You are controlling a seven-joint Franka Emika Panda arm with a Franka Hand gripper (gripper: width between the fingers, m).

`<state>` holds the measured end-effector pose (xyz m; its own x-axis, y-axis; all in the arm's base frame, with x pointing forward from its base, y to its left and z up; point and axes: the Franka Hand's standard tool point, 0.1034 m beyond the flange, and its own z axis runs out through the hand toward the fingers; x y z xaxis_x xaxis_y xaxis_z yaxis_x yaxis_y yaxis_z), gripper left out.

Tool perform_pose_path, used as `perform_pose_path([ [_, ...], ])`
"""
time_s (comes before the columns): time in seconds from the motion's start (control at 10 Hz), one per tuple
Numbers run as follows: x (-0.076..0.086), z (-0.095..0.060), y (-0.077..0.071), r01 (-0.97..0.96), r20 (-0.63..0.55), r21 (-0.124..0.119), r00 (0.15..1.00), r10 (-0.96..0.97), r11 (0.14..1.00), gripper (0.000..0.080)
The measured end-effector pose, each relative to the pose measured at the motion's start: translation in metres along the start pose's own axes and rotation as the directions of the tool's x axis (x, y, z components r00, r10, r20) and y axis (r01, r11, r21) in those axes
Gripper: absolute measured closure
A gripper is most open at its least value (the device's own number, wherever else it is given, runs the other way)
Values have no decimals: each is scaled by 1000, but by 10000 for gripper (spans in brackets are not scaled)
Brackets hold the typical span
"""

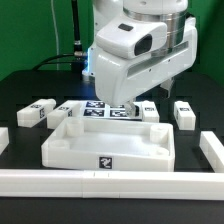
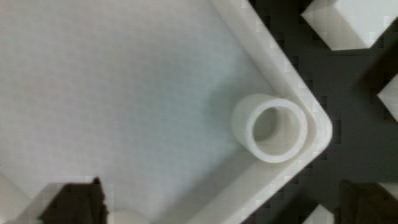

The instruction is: Assemble desk

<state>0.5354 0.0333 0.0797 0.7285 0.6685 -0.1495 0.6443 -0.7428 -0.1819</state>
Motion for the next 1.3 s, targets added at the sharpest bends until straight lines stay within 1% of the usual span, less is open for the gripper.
perform_pose_path([
  [0.6,-1,1,0,9,-1,-1,1000,-9,1000,150],
  [0.7,-7,4,6,125,-31,-33,992,-126,992,150],
  [0.8,-19,8,13,241,-56,-76,968,-246,967,150],
  [0.9,-26,10,18,318,-53,-92,945,-323,944,150],
  [1.0,-27,12,20,358,-49,-93,930,-363,929,150],
  [1.3,-28,13,19,356,-47,-89,932,-361,930,150],
])
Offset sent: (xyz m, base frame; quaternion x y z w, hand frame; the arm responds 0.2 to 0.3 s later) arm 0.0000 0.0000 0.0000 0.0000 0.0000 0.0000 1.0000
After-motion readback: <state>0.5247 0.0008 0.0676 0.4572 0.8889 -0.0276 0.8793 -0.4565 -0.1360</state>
